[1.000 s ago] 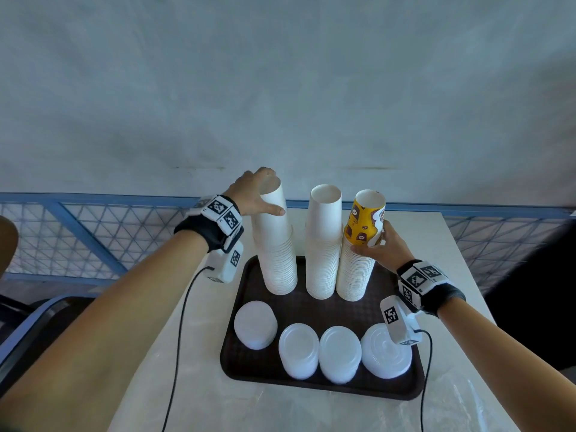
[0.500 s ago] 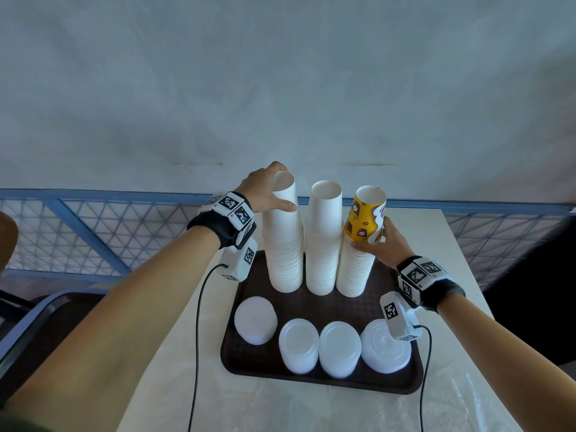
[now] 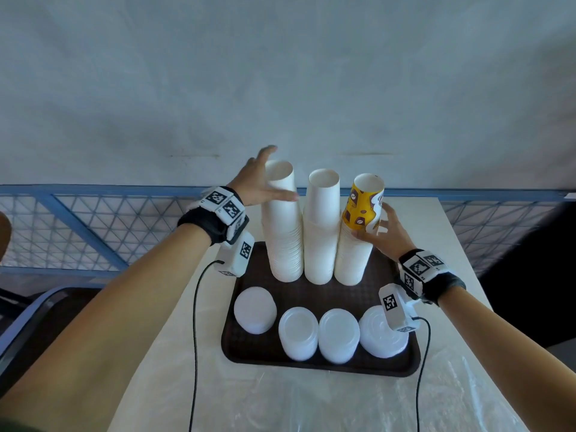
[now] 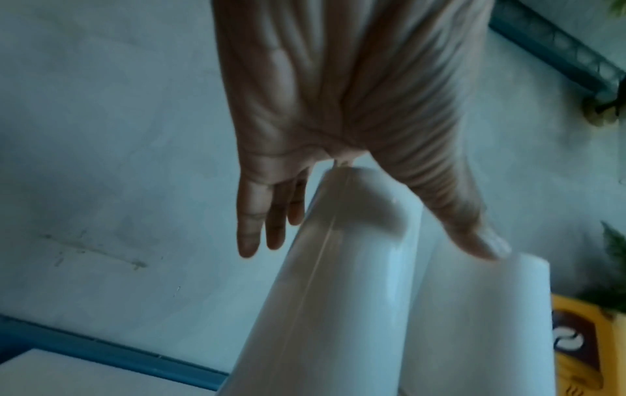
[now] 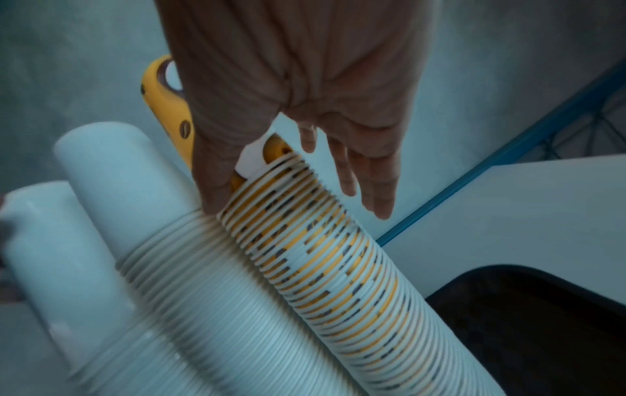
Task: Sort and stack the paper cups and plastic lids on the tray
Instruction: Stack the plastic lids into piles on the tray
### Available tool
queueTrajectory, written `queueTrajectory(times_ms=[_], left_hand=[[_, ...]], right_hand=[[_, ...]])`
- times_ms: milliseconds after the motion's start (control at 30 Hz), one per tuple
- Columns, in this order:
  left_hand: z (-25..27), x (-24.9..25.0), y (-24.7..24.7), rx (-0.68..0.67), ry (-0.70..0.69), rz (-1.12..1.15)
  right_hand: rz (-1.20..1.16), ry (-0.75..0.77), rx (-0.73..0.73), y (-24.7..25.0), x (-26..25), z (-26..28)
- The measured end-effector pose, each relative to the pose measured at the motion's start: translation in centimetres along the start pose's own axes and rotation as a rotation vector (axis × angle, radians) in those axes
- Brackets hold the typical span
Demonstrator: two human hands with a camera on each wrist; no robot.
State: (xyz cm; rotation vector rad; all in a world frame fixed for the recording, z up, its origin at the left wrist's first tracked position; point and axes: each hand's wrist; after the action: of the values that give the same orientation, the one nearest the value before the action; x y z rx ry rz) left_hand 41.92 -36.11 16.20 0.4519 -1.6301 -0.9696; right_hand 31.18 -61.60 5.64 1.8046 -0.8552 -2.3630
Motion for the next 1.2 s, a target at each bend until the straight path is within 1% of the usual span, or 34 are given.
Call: queueTrajectory(times_ms=[33,100,167,200,233,267,333,400,433,500,567,700,800,1067,1200], left_hand=[[0.6,-0.4,0.1,0.027,0.009,0.060],[2.1,-1.3,0.6,0.125,0.045,0.191],[4.2,-3.5,0.0,0.221,0.109,0.264],[5.3,-5.1,-0.7,0.248,0.162,0.273],[6.3,-7.1,-1.6,0.246,0.223,0.280],[7.5,-9.0,-2.7,0.196,0.293,0.274],[9.8,-11.8,-5.2,0.051,0.409,0.223],[11.9,-13.9,-7.9,-0.072,0.479,0.129],[12.8,-14.4,-9.1,-0.108,0.494,0.083],[14.1,-15.4,-11.0,-0.137,0.497,0.032],[14.4,-16.3,-12.2,-0.133,0.515,0.026],[14.5,-17.0,-13.7,-0.153,0.529,-0.002],[14.4,-16.9,-14.6,-0.204,0.560,0.001],[12.9,-16.9,-15.9,-0.260,0.589,0.062],[11.5,-15.9,-16.4,-0.295,0.606,0.080]], right_hand=[[-0.028,-0.034,0.003,0.3,0.5,0.5],[-0.037,-0.083,0.003,1.0,1.9,1.6],[0.042,-0.145,-0.012,1.8,4.4,3.2],[0.097,-0.192,-0.028,2.0,5.9,4.2],[0.138,-0.244,-0.039,2.2,7.4,5.0],[0.157,-0.305,-0.050,2.3,9.0,5.8],[0.149,-0.414,-0.065,2.1,11.7,7.2],[0.112,-0.499,-0.073,1.4,13.8,8.4],[0.095,-0.524,-0.079,1.0,14.6,8.8],[0.097,-0.535,-0.083,0.2,15.7,9.3],[0.146,-0.521,-0.062,-0.5,16.0,9.4],[0.233,-0.490,-0.065,-1.3,16.3,9.3],[0.253,-0.494,-0.070,-1.7,16.6,9.3],[0.209,-0.499,-0.068,-1.8,15.8,7.3],[0.264,-0.505,-0.125,-1.9,15.1,5.5]])
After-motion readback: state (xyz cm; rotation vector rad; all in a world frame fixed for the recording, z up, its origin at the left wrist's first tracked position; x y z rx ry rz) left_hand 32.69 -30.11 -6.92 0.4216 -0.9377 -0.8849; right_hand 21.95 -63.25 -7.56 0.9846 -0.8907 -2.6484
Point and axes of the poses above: each hand's wrist, its own z-axis away from the middle knuckle, its own y-axis out of the back of the hand, x = y × z, and after that the axes turned 4 degrees about x, right-handed
